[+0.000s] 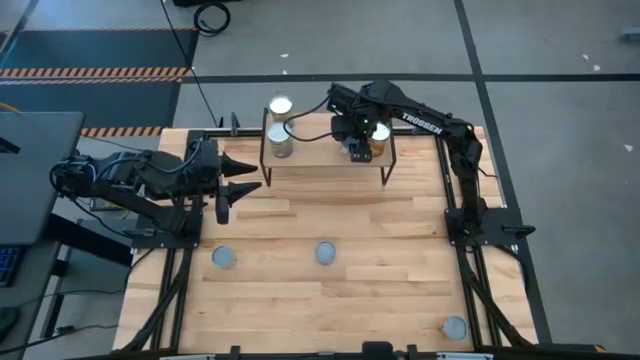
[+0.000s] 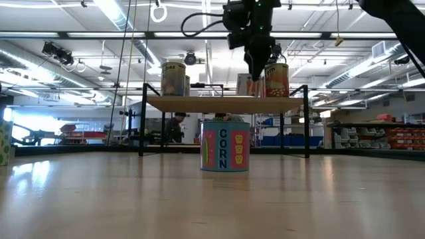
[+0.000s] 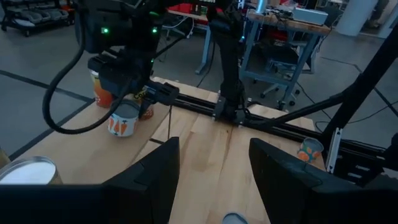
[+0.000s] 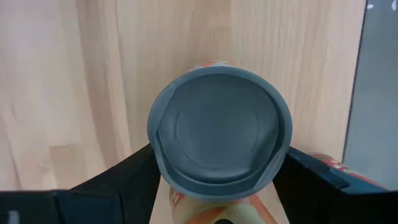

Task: Pick and place cans onto a shelf
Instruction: Put the canned carrot on the shelf

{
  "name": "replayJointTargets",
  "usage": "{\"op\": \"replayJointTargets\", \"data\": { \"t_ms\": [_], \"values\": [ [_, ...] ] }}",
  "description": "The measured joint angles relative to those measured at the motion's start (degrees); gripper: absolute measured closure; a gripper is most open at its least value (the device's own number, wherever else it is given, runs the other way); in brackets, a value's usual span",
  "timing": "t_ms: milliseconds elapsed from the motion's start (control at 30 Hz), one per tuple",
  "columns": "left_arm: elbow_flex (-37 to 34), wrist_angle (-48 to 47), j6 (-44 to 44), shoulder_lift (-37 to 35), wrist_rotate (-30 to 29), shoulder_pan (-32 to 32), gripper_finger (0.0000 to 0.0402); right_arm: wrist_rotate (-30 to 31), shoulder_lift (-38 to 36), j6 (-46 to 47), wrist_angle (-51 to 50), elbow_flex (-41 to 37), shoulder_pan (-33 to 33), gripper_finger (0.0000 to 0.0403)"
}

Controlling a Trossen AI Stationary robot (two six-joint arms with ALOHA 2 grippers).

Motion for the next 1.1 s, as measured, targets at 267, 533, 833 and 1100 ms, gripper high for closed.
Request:
{"op": "replayJointTargets", "data": {
  "t_ms": [267,533,833,1100],
  "values": [
    [0.0,0.2,0.0,0.0,0.0,0.0,0.0202,-0.1,-0.1,-0.8,1.4,-2.4,-0.3,0.0116],
    [0.0,1.0,0.0,0.0,0.0,0.0,0.0202,1.2,0.0,-0.8,3.4,-3.5,-0.3,0.0076],
    [0.0,0.9,0.1,0.0,0.0,0.0,0.0202,1.3,0.0,-0.8,3.0,-3.5,0.1,0.0067],
    [0.0,0.9,0.1,0.0,0.0,0.0,0.0202,4.7,0.0,-0.4,1.2,-0.6,1.6,0.0066]
  ]
}}
